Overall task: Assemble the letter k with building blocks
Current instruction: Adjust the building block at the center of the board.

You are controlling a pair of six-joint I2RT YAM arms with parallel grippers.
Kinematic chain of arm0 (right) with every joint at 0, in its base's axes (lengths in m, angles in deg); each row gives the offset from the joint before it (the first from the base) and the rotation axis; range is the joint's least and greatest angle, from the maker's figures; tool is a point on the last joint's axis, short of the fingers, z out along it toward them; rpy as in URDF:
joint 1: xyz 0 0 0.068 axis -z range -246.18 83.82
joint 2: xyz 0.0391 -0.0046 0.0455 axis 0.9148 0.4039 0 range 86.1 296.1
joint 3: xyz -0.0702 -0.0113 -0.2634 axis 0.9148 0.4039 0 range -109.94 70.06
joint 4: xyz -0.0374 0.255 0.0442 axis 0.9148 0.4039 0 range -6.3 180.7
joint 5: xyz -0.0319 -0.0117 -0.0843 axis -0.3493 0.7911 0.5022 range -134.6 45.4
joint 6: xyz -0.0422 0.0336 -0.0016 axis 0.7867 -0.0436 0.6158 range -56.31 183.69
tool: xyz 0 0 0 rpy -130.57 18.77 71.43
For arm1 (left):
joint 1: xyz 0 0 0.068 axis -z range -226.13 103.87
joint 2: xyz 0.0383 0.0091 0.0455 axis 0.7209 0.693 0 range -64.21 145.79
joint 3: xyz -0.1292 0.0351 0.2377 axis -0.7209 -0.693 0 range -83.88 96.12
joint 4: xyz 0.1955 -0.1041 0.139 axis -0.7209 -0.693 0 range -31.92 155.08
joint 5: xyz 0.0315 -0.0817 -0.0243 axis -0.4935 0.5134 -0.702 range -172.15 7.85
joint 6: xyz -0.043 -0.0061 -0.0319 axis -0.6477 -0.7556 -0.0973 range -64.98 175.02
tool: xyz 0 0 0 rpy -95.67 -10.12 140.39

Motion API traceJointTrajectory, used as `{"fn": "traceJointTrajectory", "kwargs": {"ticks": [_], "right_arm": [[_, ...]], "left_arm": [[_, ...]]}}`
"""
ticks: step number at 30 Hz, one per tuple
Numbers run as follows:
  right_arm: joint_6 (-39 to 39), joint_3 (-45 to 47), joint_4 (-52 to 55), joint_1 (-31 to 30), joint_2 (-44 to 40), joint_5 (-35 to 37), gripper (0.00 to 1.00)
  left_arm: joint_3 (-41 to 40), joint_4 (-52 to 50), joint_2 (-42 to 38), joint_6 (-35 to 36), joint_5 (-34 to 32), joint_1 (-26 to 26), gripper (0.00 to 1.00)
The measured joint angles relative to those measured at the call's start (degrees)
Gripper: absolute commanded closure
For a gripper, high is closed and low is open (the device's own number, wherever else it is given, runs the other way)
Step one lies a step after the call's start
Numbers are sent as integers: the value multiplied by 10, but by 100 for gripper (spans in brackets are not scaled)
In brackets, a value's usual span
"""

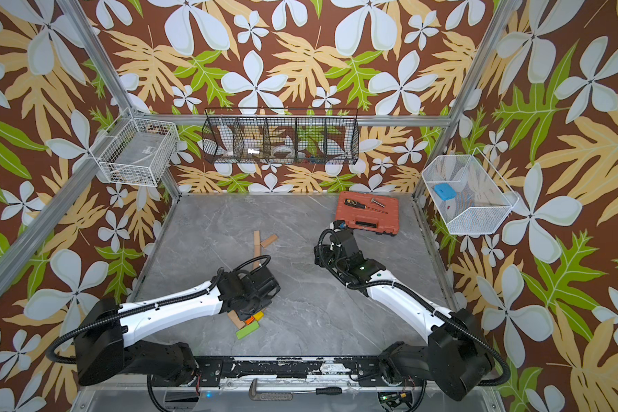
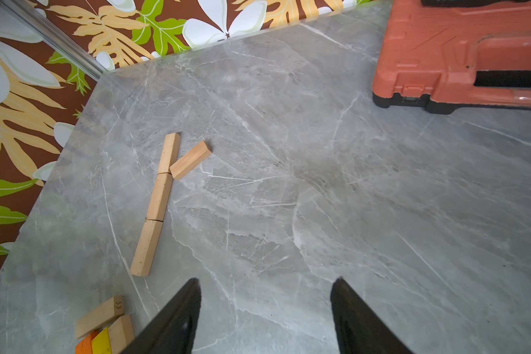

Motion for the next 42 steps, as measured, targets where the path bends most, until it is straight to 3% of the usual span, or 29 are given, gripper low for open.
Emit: {"fn": "traceJointTrajectory", "kwargs": {"ticks": [3,5,13,20,27,33,42], "right_arm": [[0,4,1,0,-5,-1,30],[1,8,1,0,-8,-4,30],[0,17,-2,0,-16,-17,30],[-2,17,-9,0,-22,-30,30],[-3,11,-5,0,-23,-30,30],[-14,10,-6,0,-16,-30,30],[-17,11,-7,0,-21,-32,30]], "left_arm": [[-24,-22,-18,-30,19,22,50],[-35,-31,-31,-10,16,25,50],[-90,30,-50,258,-17,45,39],[-110,63,8,358,-52,72,28],[-115,72,16,399,-66,80,29],[-125,80,-28,387,-29,108,37],[-140,85,-47,383,-18,108,36]]}}
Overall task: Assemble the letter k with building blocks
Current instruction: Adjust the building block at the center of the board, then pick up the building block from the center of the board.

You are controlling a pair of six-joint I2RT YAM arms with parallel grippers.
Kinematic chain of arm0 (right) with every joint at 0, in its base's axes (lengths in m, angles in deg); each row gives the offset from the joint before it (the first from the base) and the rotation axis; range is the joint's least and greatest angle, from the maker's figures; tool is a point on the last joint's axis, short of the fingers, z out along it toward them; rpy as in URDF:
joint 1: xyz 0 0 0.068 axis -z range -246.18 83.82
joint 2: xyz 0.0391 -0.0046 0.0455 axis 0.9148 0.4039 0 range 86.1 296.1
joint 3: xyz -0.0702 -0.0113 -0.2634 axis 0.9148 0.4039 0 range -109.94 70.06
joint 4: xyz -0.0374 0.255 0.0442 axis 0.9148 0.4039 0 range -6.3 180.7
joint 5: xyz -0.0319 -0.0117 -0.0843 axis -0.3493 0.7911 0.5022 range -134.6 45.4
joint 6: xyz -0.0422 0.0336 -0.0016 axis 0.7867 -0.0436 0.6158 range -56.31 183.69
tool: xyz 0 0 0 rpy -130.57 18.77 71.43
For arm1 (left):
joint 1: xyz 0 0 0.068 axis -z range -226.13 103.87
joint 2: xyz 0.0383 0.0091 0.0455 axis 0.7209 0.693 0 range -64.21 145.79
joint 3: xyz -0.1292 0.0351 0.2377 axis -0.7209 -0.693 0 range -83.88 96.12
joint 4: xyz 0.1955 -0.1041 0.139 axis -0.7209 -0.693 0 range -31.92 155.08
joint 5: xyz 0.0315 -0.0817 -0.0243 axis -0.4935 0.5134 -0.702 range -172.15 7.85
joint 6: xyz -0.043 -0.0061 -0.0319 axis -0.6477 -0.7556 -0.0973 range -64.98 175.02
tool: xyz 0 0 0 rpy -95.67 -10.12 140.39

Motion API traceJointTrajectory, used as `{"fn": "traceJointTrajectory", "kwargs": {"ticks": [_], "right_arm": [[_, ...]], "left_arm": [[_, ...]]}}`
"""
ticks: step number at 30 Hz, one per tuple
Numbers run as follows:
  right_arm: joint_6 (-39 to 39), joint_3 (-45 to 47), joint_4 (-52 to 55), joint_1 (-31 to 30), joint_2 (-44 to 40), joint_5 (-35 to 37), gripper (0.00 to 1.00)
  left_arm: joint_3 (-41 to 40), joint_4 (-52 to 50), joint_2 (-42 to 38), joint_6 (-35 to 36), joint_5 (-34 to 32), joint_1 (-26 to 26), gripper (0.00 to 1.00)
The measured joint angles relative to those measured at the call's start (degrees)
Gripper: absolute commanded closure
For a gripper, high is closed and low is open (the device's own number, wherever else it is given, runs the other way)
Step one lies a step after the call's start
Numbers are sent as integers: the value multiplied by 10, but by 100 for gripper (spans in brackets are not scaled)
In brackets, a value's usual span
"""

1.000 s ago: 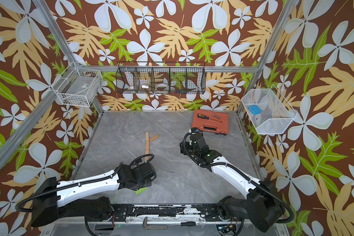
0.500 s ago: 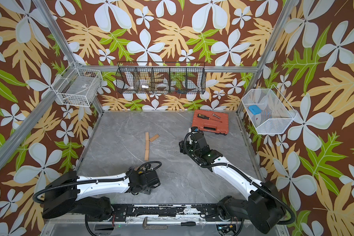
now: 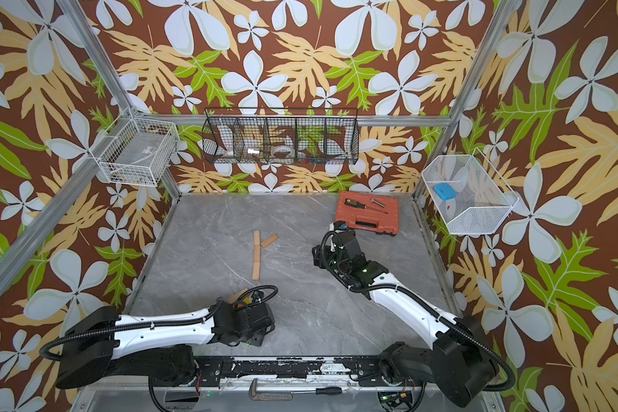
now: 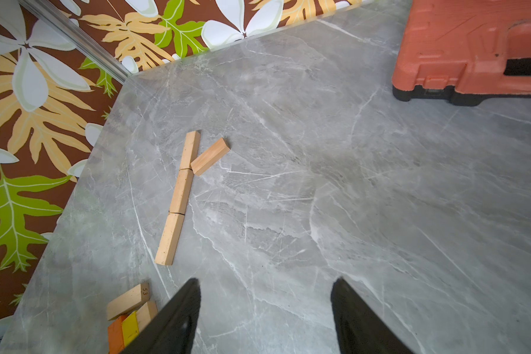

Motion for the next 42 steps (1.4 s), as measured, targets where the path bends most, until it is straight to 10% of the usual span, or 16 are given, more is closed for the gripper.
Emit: {"fn": "traceJointTrajectory", "kwargs": {"ticks": [30,42], "right_arm": [[-24,12,-9,0,3,-16,30],[-26,11,-6,0,-4,-14,30]], "left_arm": [[-13,-6,24,-69,28,45,44],[15,36,54,-104,48,45,88]]}}
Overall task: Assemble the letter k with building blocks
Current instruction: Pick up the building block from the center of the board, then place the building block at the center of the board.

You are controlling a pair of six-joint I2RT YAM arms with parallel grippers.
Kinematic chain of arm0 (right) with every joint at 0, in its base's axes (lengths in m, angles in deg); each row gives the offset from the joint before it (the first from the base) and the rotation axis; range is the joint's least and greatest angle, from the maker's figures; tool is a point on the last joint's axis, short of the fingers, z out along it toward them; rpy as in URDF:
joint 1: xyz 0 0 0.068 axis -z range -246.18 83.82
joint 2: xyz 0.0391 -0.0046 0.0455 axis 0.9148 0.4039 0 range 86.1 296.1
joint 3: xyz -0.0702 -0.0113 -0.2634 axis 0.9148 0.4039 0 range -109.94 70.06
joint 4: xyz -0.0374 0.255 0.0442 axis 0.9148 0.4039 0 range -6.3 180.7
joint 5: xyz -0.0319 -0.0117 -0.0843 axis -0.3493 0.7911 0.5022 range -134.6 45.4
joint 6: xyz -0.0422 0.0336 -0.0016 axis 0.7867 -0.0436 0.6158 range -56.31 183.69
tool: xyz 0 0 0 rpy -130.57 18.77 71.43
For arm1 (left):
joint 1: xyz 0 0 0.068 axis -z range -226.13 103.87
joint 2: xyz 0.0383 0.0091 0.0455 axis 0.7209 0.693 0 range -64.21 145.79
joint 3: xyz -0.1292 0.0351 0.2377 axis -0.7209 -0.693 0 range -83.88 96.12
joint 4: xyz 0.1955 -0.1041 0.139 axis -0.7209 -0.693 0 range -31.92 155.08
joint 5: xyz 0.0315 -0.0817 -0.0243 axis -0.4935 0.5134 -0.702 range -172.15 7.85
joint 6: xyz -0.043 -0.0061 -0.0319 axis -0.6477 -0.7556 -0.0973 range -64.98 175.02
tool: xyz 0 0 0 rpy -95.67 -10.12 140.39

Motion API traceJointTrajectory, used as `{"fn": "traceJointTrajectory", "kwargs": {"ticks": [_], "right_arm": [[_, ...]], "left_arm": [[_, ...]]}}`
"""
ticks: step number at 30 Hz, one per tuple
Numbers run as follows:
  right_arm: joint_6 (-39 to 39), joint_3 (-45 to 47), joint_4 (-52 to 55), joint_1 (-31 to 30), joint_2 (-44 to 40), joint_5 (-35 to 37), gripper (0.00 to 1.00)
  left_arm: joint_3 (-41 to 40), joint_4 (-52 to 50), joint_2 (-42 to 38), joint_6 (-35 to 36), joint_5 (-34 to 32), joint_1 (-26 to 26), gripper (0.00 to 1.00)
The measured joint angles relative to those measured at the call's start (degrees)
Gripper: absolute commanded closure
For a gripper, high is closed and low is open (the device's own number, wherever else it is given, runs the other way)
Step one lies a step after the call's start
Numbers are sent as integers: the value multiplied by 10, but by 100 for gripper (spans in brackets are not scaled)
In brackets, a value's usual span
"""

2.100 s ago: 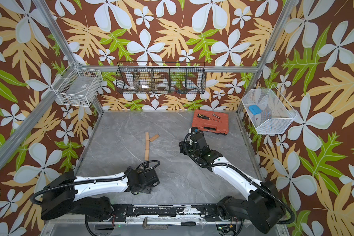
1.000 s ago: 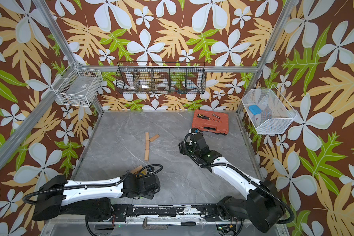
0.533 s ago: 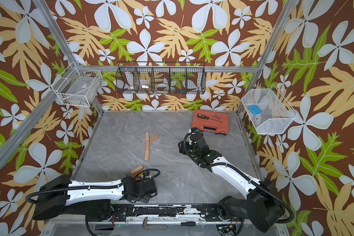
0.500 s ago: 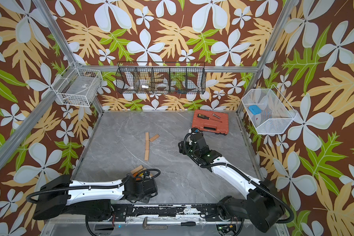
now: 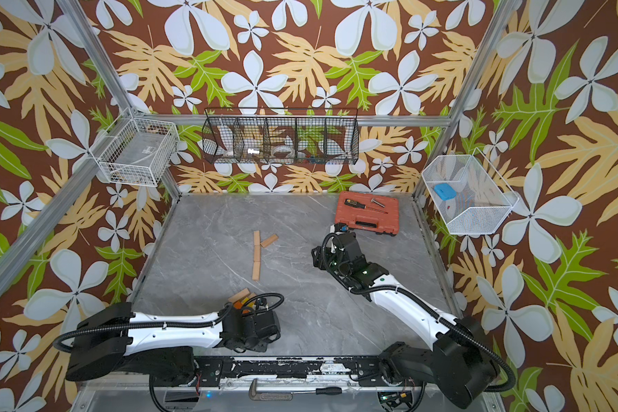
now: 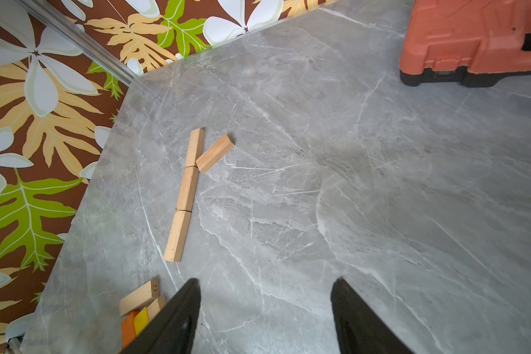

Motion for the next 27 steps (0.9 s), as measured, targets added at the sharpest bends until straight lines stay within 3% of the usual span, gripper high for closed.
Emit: {"fn": "traceJointTrajectory", "kwargs": {"ticks": [3,9,15,22,27], "right_arm": [[0,-3,10,0,-10,3,30],[11,-7,33,17,-59,54,29],[-4,19,47,141,-95,73,29],[-1,28,61,173,-103,43,29],[1,31,63,174,-102,27,29]], "left_arm": [[51,-4,28,-13,6,0,94],[236,-49,111,-43,-31,-23,94],[382,-86,231,-75,-76,-127,97],[449,-87,319,-127,-94,-186,97],[408,-73,336,-177,-82,-218,95]]}}
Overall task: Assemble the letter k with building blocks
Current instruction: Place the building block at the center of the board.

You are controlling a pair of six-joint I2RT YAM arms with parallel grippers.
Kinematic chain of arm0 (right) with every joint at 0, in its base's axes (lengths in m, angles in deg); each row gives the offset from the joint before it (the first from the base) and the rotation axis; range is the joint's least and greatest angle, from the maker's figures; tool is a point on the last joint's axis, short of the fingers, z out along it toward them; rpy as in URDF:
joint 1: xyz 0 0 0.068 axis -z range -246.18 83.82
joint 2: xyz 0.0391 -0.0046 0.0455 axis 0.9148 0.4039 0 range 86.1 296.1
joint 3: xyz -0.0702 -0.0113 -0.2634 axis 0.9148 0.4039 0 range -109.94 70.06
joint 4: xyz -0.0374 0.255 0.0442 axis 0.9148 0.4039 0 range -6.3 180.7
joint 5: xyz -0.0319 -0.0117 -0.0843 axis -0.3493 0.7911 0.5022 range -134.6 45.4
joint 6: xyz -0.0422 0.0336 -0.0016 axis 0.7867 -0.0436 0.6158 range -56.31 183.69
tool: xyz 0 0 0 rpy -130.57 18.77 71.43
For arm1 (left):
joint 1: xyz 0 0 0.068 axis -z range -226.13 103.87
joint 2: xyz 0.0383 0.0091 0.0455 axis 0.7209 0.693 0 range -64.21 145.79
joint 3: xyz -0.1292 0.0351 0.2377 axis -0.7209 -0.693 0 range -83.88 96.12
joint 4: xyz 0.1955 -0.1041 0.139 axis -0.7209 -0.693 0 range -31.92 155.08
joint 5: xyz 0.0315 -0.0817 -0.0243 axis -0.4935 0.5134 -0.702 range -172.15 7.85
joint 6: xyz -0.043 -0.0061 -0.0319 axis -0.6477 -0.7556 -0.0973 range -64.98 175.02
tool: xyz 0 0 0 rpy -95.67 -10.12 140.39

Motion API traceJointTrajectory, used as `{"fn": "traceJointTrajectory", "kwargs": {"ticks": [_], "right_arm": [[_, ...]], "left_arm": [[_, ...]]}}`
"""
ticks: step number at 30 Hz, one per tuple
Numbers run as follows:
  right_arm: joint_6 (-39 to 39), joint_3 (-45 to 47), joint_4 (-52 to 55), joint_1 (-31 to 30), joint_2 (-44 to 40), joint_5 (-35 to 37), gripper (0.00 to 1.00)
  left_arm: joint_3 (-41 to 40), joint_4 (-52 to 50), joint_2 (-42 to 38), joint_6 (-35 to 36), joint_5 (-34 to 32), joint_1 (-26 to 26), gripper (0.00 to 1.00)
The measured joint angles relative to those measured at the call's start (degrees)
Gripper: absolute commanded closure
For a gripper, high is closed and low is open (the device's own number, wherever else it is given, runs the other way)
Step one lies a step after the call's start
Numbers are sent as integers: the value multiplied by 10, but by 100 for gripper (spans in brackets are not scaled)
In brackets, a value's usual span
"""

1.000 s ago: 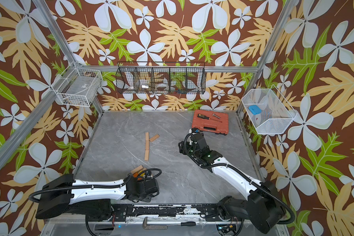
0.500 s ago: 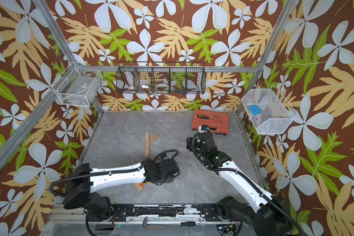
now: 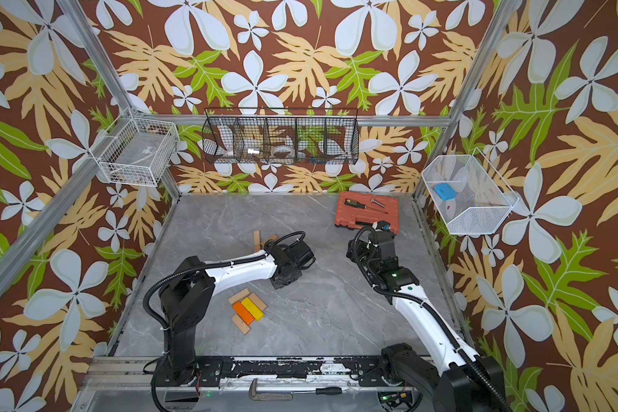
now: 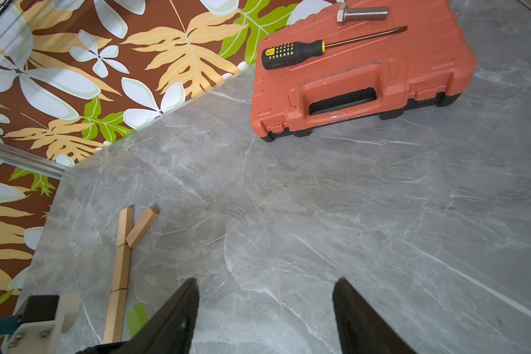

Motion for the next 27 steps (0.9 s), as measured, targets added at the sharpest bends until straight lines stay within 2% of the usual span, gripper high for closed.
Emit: {"fn": "traceJointTrajectory", "kwargs": {"ticks": [6,11,19,23,27], "right_arm": [[0,4,2,1,0,-11,28],[-1,0,4,1,1,-22,28],[0,-9,5,1,0,-25,28],[12,-17,5,1,10,-30,28],[39,-35,5,-1,36,-50,30]], "left_arm": [[-35,23,-2,-25,16,-5,88],[-44,44,-4,-26,19,-5,67],[-72,79,-32,-24,29,-6,58],[-74,84,-74,-15,23,-6,51],[-93,88,-167,7,-2,-6,44]]}}
